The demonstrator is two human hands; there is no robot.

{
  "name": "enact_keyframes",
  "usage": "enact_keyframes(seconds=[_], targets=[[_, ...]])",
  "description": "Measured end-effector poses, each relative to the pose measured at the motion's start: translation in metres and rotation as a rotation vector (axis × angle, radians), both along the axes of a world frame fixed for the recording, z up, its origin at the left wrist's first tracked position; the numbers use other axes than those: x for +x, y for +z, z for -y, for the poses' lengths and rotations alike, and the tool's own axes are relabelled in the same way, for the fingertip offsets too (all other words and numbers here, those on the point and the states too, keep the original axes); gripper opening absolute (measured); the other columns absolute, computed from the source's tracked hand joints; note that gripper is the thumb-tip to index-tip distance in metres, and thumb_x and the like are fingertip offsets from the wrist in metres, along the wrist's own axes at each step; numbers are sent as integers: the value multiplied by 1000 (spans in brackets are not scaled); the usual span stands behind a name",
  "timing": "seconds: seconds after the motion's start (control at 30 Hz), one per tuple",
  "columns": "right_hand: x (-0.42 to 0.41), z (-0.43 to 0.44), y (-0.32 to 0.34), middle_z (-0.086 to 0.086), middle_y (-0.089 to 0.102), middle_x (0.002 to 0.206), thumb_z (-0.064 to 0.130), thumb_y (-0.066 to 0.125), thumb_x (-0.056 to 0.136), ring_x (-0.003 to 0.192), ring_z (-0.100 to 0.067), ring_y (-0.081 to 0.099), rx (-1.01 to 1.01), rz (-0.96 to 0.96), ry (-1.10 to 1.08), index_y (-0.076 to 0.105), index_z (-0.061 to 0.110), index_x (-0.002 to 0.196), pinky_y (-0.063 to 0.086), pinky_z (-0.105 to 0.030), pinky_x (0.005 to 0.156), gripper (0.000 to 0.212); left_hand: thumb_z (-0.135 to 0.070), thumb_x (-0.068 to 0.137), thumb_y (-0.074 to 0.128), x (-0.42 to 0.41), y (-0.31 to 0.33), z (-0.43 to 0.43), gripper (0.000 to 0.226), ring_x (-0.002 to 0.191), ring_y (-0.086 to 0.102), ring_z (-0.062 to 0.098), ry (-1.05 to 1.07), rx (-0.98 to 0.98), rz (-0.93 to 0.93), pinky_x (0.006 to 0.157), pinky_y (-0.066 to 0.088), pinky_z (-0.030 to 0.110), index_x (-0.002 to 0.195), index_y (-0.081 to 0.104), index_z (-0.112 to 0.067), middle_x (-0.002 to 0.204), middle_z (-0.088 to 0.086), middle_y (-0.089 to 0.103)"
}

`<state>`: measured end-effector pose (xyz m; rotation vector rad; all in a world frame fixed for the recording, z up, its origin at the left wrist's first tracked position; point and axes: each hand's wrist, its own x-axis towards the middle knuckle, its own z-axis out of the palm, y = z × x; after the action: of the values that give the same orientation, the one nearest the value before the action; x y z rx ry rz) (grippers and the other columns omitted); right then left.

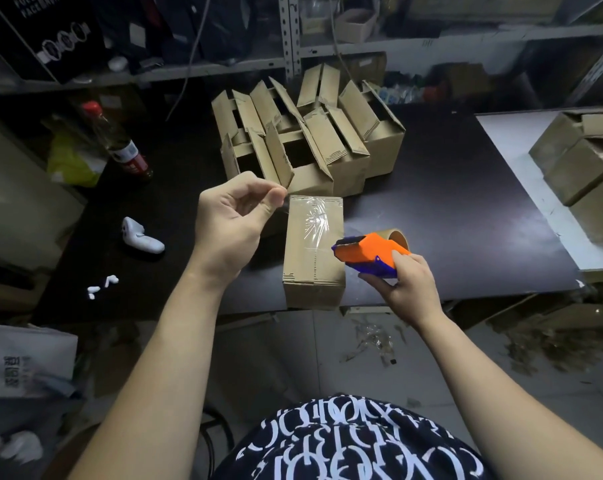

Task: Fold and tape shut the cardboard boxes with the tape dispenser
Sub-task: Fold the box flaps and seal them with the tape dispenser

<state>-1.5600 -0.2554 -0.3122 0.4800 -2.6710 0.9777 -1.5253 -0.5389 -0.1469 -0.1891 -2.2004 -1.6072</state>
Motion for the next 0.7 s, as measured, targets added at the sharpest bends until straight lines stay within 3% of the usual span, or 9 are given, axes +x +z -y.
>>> enact_keyframes(seconds=[0.1, 0.23, 0.37, 0.43, 0.5, 0.57, 0.63, 0.7], targets=[[3, 2, 1, 4, 59, 87, 53, 68, 83, 86, -22, 49, -23, 36, -3, 48, 21, 85, 38, -33, 72, 39, -10, 97, 71, 2, 4, -3, 4, 86, 69, 12, 10, -42, -30, 79, 52, 24, 98, 75, -8, 87, -4, 72], [1, 4, 0, -2, 66, 89, 60, 64, 84, 86, -21, 52, -72, 121, -32, 58, 11, 90, 38, -31, 72, 50, -6, 95, 72, 5, 14, -9, 9, 81, 63, 9, -60, -219, -114, 74, 47, 18, 100, 75, 1, 87, 0, 67], [-1, -1, 4, 2, 69, 94, 60, 71, 86, 80, -12, 62, -287, 242, -129, 64, 13, 110, 42, -9, 64, 53, 1, 92, 74, 5, 27, -24, 7, 82, 65, 18, -209, -307, -226, 73, 52, 26, 98, 75, 3, 87, 8, 67], [-4, -2, 8, 1, 70, 86, 53, 74, 89, 75, -13, 63, -346, 297, -190, 65, 16, 104, 42, -11, 62, 41, 0, 91, 75, 4, 23, -36, 6, 83, 64, 19, -260, -373, -234, 73, 50, 25, 96, 76, 1, 86, 7, 66], [-8, 3, 11, 3, 69, 77, 52, 72, 91, 73, -21, 65, -395, 357, -192, 65, 22, 92, 49, -29, 64, 31, -1, 90, 75, 0, 14, -44, 4, 83, 61, 17, -272, -422, -219, 72, 48, 24, 94, 76, 1, 85, 6, 66], [-14, 11, 12, 0, 68, 70, 54, 69, 92, 69, -27, 65, -440, 427, -228, 65, 19, 82, 52, -39, 64, 37, -3, 91, 74, -2, 7, -49, 5, 83, 60, 19, -302, -439, -198, 72, 50, 32, 93, 76, 1, 86, 5, 65], [-21, 10, 18, -4, 65, 70, 54, 66, 95, 65, -25, 61, -594, 549, -444, 63, 13, 75, 47, -36, 59, 45, -1, 91, 73, 2, 5, -54, 3, 82, 60, 20, -337, -396, -185, 72, 51, 35, 92, 74, 2, 85, 6, 65], [-26, -2, 23, -7, 64, 76, 58, 59, 98, 64, -23, 58, -521, 608, -648, 60, 12, 73, 40, -32, 55, 52, 1, 92, 73, 7, 5, -53, 2, 81, 62, 20, -328, -339, -185, 73, 52, 31, 92, 74, 3, 85, 6, 66]])
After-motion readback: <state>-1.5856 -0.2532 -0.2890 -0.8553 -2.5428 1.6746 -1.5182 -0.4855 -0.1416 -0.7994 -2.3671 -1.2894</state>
